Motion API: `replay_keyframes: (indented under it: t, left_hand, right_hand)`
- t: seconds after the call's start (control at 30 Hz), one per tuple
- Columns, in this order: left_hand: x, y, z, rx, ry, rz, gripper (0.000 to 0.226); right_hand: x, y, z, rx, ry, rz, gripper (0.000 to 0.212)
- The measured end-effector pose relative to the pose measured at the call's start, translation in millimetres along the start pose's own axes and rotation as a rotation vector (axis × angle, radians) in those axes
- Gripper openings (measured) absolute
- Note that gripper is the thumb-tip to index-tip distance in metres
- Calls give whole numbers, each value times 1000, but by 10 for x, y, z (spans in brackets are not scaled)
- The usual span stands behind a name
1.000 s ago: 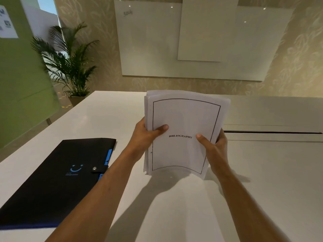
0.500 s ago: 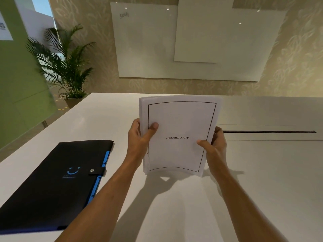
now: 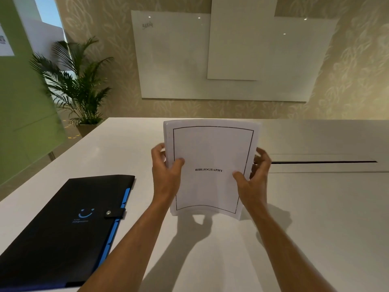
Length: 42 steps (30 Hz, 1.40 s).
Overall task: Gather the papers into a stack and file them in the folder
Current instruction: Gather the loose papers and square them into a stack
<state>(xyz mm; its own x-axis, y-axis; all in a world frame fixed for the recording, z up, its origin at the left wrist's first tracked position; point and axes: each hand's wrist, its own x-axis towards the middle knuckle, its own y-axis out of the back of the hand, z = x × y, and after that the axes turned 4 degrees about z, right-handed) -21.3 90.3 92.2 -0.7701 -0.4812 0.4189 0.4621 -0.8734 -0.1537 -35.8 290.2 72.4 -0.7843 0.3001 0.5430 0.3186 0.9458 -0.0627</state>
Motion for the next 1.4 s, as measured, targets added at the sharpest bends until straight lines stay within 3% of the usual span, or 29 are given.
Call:
replay_keyframes:
  t: [0.1,0.23,0.33,0.43,0.7,1.0,1.2,1.4]
  left_hand:
    - [76,-33,175,14,-166,53,68]
    - [165,-81,384,135,-394,97,81]
    - [226,-107,481,348,-517,87,79]
    - [247,-128,521,487,-549,74,56]
    - [276,-159,489,475,-547,107,39]
    - [165,-172,343,230,-309,43,59]
    - [-35,-174,19,142,-114,31,49]
    - [-94,-177,-128,113,-16,17,26]
  right_hand:
    - [108,-15,-170,-45,149,68,94]
    - [305,-57,-428,-140,289,92,98]
    - [430,-93,-543,-304,368,46,83]
    - [480,-120,-573,-376,362,41,61]
    - [509,-156,-609,-341,304,79,53]
    - [423,-122,-443,-218,93,7,73]
    - [189,-144,-79,-70,-135,-2,60]
    - [104,-115,144,-106,-178,-23,31]
